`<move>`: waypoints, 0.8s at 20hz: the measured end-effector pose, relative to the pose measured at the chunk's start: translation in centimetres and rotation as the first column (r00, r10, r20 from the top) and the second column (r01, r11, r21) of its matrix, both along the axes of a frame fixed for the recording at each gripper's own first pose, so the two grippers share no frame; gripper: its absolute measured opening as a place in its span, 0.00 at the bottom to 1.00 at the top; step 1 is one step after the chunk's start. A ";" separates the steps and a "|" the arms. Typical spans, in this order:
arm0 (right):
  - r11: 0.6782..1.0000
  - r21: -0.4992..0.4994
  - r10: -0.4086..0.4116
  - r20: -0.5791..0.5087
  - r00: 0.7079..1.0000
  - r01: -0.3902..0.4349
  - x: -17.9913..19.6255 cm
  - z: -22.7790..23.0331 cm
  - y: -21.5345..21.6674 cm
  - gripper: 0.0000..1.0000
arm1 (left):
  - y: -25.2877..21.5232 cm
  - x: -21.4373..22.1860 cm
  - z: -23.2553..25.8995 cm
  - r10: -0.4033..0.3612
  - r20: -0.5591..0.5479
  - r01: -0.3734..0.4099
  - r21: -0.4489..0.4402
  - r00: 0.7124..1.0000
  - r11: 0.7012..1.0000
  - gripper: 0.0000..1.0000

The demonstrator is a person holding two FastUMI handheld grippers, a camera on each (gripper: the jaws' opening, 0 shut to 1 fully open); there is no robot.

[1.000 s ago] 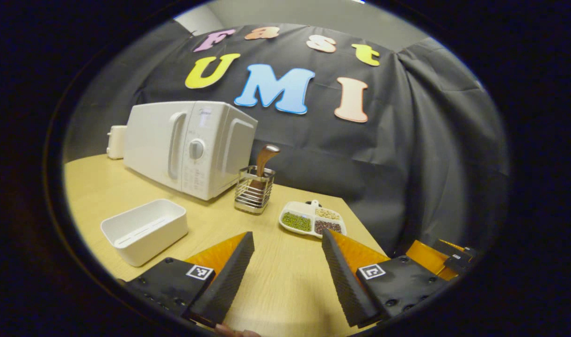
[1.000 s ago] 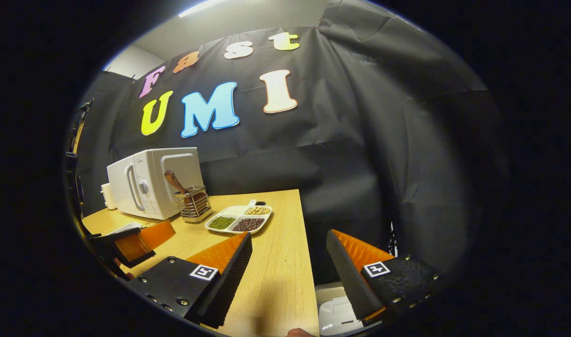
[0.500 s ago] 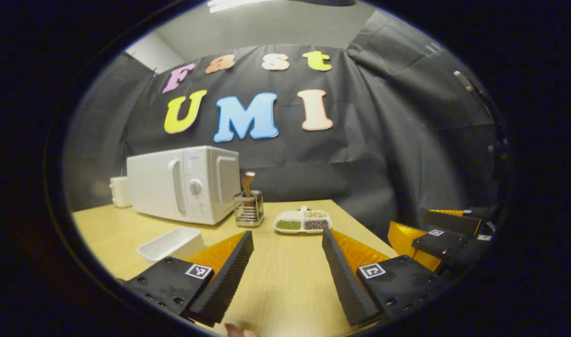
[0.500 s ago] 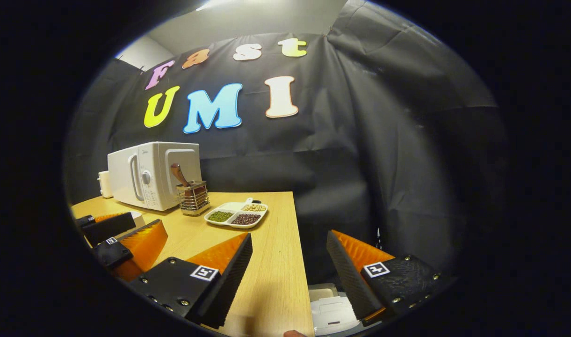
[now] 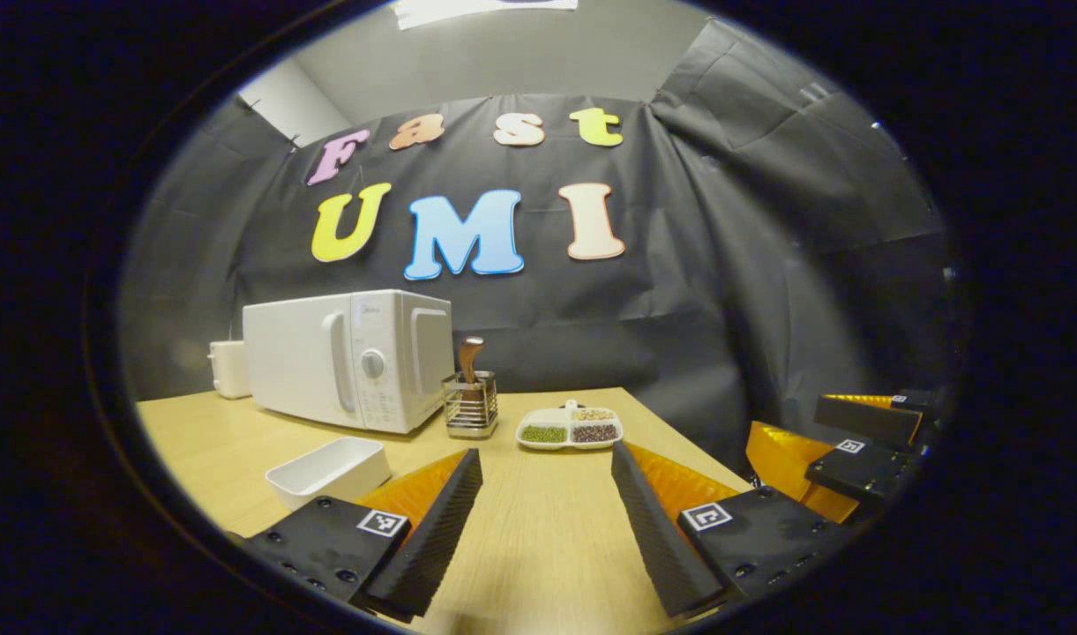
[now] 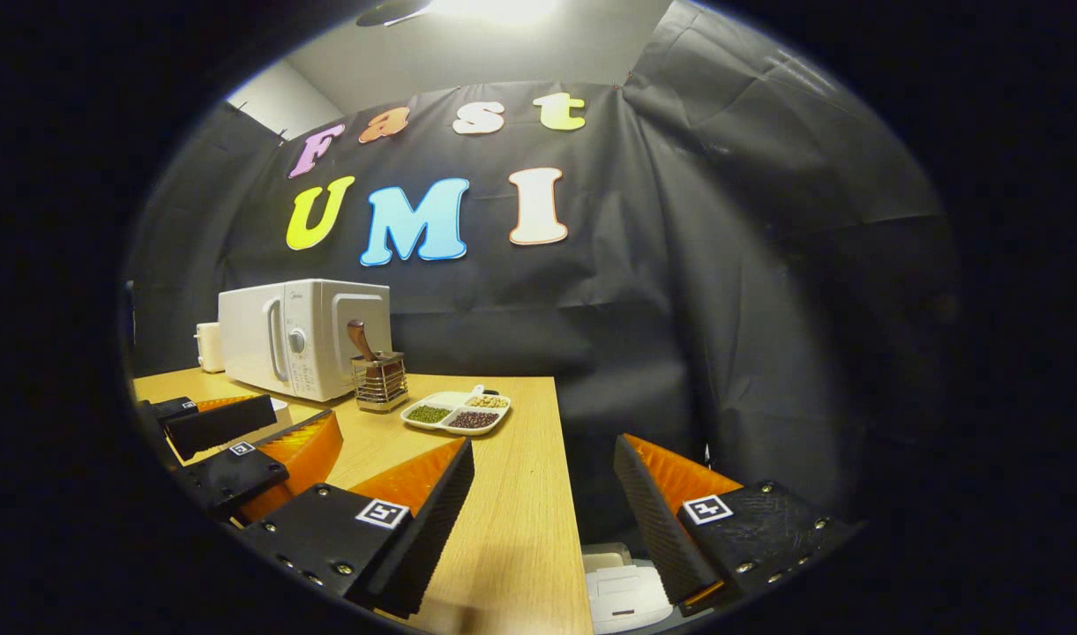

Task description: Open the microwave oven with the left hand, put the food in, and close the microwave oven.

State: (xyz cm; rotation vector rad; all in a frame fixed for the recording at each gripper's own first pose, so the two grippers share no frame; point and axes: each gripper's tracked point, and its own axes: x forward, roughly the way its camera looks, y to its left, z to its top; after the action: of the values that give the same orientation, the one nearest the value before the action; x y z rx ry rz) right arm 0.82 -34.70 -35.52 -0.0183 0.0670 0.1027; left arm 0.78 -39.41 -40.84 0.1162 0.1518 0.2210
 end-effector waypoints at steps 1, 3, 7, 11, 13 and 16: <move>1.000 -0.001 0.001 -0.014 1.000 -0.001 0.3 -0.4 0.1 0.97 | -0.1 0.3 0.6 -0.005 0.023 0.005 0.009 1.000 1.000 0.92; 1.000 0.000 0.003 -0.007 1.000 -0.003 0.4 -0.2 0.1 0.98 | 0.0 0.2 0.8 -0.004 0.021 0.003 0.009 1.000 1.000 0.92; 1.000 0.002 0.002 -0.012 1.000 -0.002 0.3 -0.2 0.1 0.97 | -0.1 0.2 0.7 -0.001 0.021 0.001 0.008 1.000 1.000 0.97; 1.000 0.001 0.004 -0.013 1.000 -0.004 0.2 -0.3 0.2 0.97 | 0.0 0.3 0.4 -0.001 0.021 0.001 0.008 1.000 1.000 1.00; 1.000 0.002 0.003 -0.012 1.000 -0.003 0.2 -0.2 0.2 0.97 | 0.0 0.3 0.5 -0.003 0.022 0.003 0.011 1.000 1.000 0.97; 1.000 0.003 0.003 -0.014 1.000 -0.003 0.2 -0.2 0.1 0.97 | 0.0 0.4 0.5 -0.004 0.024 0.004 0.012 1.000 1.000 1.00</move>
State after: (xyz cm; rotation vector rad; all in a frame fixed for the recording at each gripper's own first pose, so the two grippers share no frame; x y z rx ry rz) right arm 0.98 -34.61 -35.73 -0.0146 0.0807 0.1060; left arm 1.21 -39.42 -40.31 0.1255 0.1268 0.2193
